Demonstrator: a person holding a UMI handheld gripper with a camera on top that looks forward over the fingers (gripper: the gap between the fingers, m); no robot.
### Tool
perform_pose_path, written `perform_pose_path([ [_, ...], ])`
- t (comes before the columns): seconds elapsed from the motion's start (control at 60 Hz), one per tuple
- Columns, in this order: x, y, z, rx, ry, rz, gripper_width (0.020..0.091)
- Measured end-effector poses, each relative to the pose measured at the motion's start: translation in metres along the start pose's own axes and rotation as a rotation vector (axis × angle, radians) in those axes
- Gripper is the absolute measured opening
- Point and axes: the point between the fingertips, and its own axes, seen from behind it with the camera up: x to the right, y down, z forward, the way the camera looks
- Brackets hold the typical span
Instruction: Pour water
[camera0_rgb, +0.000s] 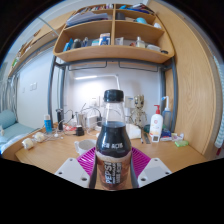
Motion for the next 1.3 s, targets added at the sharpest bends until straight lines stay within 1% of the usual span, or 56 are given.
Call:
perform_pose_path([
  [0.083,0.006,-0.001,-0.001,0.005,0.039,-0.026,0.0414],
  [0.133,0.007,-0.002,-0.001,0.016,0.054,-0.043,0.0414],
  [0.15,0.006,-0.002,-0.001,0.018,0.055,-0.044,0.0390],
  [0.283,0.005,-0.001,-0.001,0.025,0.055,-0.046,0.0388],
  [0.367,0.002,0.000,0.000,0.015,0.024,-0.041,0.0387],
  [0.45,0.006,-0.009,0.003,0.016,0.023,-0.105,0.0389],
  [0.567,0.034,-0.027,0.016,0.027,0.066,-0.368,0.0390],
  [0.767,0.066,-0.044,0.066,0.006,0.152,-1.030,0.0390],
  [0.867,0.066,-0.049,0.090,0.029,0.179,-1.373,0.0389],
  [0.983,0.059,-0.045,0.110,0.037,0.174,-1.631,0.0389],
  [1.083,0.052,-0.045,0.119,0.025,0.185,-1.778,0.0388],
  [1.2,0.047,-0.048,0.128,0.031,0.202,-1.956,0.0390],
  [1.3,0.035,-0.048,0.133,0.060,0.197,-2.081,0.0391],
])
